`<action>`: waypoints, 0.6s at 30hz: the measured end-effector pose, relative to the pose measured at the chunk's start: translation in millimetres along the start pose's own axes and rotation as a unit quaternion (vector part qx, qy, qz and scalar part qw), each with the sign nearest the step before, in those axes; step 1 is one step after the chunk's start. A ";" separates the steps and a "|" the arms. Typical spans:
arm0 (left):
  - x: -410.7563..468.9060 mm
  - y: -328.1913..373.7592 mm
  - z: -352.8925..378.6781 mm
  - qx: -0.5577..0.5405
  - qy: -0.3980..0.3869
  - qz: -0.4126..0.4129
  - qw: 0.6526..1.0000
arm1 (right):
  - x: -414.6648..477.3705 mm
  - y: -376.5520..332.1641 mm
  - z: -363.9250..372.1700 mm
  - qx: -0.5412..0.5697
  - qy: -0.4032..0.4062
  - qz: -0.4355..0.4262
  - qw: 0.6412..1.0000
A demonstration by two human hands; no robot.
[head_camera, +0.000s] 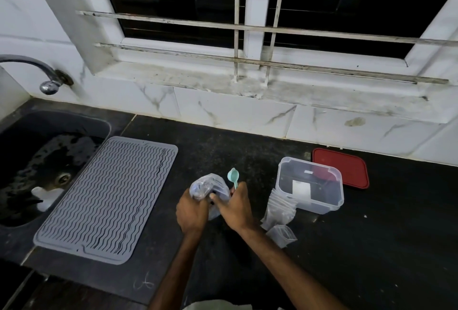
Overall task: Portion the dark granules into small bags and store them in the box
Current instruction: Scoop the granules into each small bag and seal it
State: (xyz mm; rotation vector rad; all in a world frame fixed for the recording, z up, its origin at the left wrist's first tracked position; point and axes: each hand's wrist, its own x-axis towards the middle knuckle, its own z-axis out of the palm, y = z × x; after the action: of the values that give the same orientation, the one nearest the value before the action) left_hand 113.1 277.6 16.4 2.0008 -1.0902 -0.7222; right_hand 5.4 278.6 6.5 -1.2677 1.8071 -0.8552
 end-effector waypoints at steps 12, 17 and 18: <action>-7.9 -1.7 2.6 -0.033 0.048 0.029 0.998 | 9.2 3.7 -0.6 -0.030 -0.034 0.049 0.998; -2.0 -7.7 -1.2 -0.059 -0.072 0.073 0.993 | 13.9 8.8 -10.5 -0.014 -0.042 0.063 0.997; 0.5 -10.4 -2.1 -0.071 -0.100 0.061 0.991 | 15.7 9.2 -12.5 0.001 -0.047 0.069 0.997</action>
State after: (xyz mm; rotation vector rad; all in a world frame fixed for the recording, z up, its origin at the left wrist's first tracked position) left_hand 119.7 281.8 9.1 1.7544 -1.2301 -0.9239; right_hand -13.0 267.5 1.7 -1.1488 1.7963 -0.7097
